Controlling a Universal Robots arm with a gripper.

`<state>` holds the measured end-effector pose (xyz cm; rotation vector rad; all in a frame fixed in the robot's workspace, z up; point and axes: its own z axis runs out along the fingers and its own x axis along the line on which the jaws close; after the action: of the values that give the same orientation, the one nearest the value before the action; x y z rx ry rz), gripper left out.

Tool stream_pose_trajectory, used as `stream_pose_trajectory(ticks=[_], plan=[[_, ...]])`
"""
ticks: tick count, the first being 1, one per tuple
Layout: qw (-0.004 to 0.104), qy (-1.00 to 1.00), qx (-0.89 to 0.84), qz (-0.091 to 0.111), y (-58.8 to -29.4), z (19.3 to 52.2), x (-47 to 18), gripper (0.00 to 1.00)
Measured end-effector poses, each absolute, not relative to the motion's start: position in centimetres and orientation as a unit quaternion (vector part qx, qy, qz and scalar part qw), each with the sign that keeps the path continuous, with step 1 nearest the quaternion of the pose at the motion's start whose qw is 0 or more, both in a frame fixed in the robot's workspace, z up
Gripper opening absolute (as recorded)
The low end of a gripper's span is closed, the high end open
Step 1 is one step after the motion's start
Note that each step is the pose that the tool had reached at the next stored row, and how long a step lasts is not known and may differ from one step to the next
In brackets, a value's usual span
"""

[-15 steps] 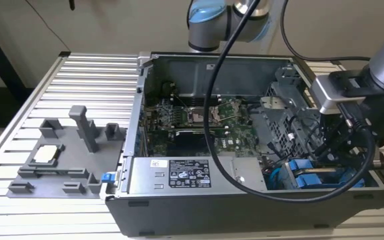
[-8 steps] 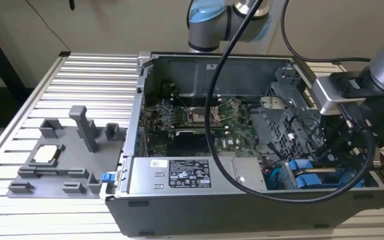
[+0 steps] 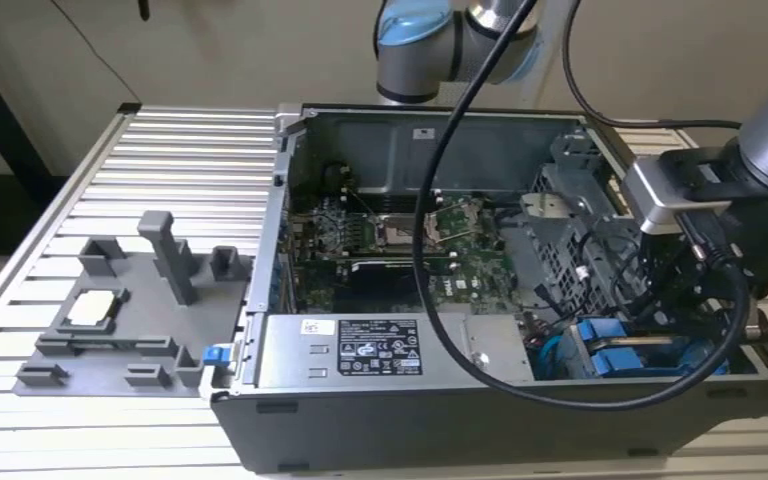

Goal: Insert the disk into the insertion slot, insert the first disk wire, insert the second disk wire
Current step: 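Insert the second disk wire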

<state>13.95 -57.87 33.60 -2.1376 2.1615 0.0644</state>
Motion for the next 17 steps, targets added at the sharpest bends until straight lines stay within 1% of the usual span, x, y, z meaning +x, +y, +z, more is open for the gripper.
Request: stream_pose_trajectory(ticks=[11,13,14,17], plan=[[0.05,0.71,-0.702,0.022,-57.9,33.4,14.0,0.16],[0.051,0.71,-0.702,0.022,-57.9,33.3,14.0,0.18],[0.05,0.71,-0.702,0.022,-57.9,33.4,14.0,0.24],[0.05,0.71,-0.702,0.022,-57.9,34.6,14.0,0.24]])
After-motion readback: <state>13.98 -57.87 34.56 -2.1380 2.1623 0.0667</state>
